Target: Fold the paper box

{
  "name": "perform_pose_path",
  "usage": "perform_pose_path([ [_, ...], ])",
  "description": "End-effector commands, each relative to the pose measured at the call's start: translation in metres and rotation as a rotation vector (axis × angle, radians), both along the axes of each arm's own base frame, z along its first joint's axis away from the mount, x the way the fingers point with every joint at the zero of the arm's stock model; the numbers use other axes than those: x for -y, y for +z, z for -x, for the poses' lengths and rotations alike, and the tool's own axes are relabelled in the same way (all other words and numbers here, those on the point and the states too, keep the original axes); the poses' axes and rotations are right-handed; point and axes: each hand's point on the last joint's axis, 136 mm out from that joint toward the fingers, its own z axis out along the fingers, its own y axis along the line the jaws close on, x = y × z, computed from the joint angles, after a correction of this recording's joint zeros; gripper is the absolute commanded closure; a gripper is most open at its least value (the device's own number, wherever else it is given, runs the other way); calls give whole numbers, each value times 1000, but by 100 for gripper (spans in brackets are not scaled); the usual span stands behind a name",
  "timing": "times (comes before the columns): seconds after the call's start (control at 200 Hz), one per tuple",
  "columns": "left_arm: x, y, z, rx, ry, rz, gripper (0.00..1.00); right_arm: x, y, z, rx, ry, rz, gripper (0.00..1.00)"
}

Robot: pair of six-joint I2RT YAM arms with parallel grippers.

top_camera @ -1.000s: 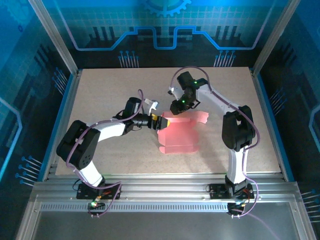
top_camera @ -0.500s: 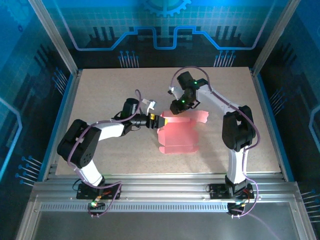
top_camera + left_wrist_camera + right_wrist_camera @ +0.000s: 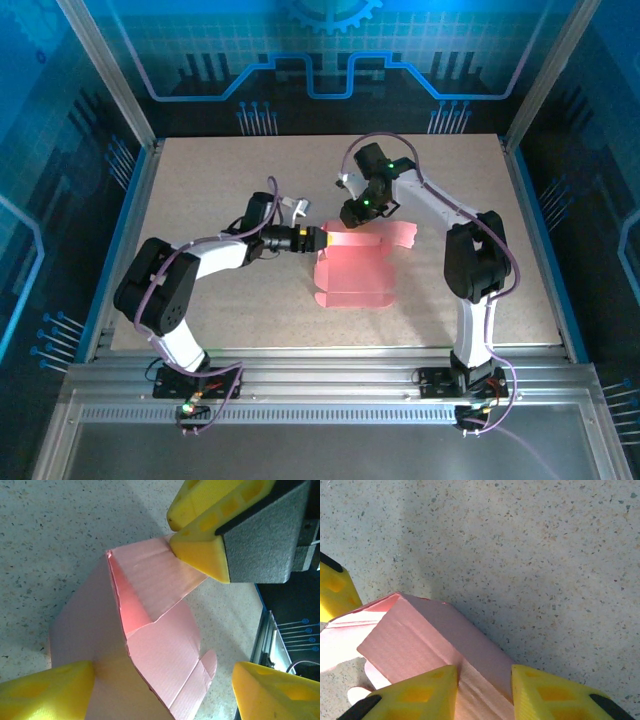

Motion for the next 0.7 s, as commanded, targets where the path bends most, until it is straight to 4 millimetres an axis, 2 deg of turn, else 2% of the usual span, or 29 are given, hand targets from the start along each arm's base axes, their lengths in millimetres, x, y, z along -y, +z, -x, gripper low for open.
perform_pose_path([
  [0.0, 2, 7, -10, -51, 9, -2, 26, 8, -40, 27, -131, 6, 100, 66],
  [0.19, 9, 10, 5, 35, -68, -6, 28, 8, -40, 27, -129, 6, 102, 66],
  [0.31, 7, -1, 15, 71, -118, -36, 29, 7, -39, 27, -127, 7, 98, 66],
  [0.52, 9, -16, 19, 121, -151, -37, 34, 8, -38, 26, -125, 8, 98, 66],
  [0.625, 15, -9, 25, 192, -203, 1, 36, 9, -38, 27, -125, 9, 101, 66],
  [0.695, 20, 0, 30, 246, -238, 71, 34, 10, -38, 27, -125, 9, 107, 66],
])
